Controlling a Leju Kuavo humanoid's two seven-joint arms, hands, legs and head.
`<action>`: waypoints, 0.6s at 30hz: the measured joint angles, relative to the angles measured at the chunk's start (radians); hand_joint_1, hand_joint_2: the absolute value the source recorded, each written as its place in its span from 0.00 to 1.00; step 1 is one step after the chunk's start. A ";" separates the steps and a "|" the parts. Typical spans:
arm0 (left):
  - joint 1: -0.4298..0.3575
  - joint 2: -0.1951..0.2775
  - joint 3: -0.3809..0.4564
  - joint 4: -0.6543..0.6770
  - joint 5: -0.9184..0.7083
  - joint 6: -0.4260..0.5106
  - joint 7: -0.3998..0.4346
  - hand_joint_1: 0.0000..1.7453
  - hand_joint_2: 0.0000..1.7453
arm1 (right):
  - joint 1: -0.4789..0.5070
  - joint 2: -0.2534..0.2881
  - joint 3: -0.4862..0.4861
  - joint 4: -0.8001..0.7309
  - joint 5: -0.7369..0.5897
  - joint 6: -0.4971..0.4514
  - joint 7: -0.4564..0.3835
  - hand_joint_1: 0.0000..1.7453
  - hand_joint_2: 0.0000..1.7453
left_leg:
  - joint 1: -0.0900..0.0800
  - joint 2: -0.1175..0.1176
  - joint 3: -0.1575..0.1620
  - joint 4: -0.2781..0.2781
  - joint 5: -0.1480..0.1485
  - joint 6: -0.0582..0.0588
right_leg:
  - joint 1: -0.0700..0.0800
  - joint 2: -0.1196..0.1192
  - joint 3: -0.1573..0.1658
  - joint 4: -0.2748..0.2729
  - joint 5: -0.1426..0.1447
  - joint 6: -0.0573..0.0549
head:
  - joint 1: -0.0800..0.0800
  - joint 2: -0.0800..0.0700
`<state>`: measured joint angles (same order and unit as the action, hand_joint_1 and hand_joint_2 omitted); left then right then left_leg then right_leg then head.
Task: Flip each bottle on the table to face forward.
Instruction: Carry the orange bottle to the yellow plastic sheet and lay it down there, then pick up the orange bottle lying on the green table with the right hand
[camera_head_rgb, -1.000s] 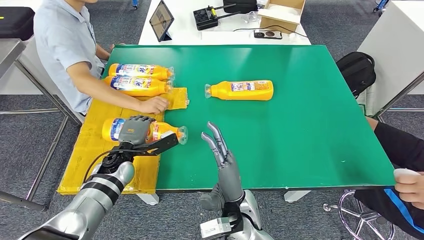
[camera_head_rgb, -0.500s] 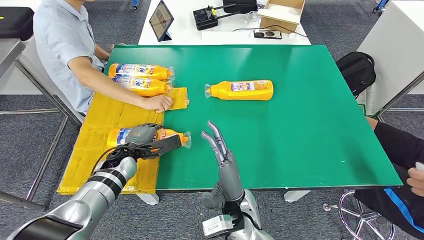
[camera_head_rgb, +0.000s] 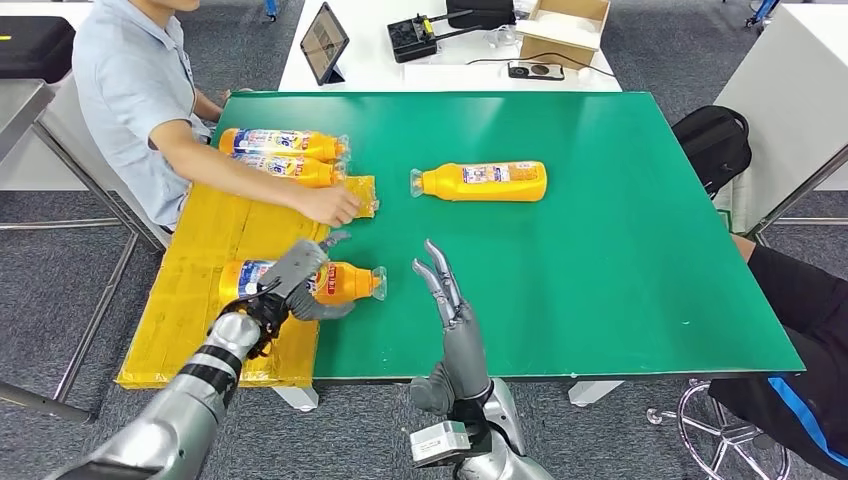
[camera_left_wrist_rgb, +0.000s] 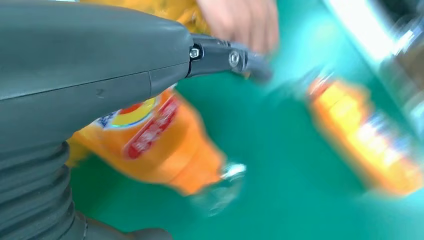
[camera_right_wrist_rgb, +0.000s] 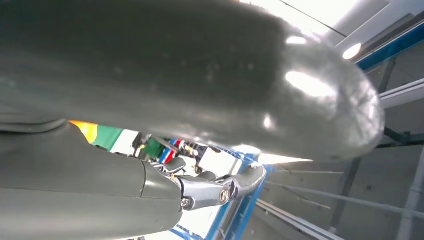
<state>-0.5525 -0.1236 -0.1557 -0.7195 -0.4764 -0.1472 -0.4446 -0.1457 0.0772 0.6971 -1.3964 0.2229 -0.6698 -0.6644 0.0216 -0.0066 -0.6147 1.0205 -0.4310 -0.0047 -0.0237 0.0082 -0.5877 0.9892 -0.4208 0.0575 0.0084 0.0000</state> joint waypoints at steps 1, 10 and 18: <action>0.027 -0.012 0.011 -0.051 0.056 0.039 -0.001 0.00 1.00 | 0.004 0.000 -0.002 -0.004 0.021 -0.009 0.000 0.00 0.50 | 0.000 0.000 -0.001 0.000 0.000 0.000 | 0.000 0.000 -0.001 0.000 0.000 0.000 | 0.000 0.000; 0.234 -0.092 0.072 -0.505 0.651 0.249 0.017 0.00 1.00 | 0.097 0.087 -0.188 -0.174 0.259 -0.027 0.000 0.00 1.00 | 0.000 0.001 -0.004 0.000 -0.001 0.000 | 0.000 0.001 -0.004 0.000 -0.001 0.000 | 0.000 0.000; 0.441 -0.078 0.086 -0.741 0.686 0.322 -0.046 0.00 1.00 | 0.120 0.051 -0.257 -0.075 0.378 -0.008 0.038 0.00 1.00 | 0.000 0.001 -0.004 0.000 -0.001 -0.001 | 0.000 0.001 -0.004 0.000 -0.001 0.000 | 0.000 0.000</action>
<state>-0.1111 -0.2015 -0.0700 -1.4602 0.2101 0.1751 -0.4902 -0.0255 0.1280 0.4401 -1.4716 0.6009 -0.6776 -0.6263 0.0219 -0.0057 -0.6190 1.0201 -0.4324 -0.0053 -0.0234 0.0096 -0.5915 0.9887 -0.4218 0.0572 0.0085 0.0000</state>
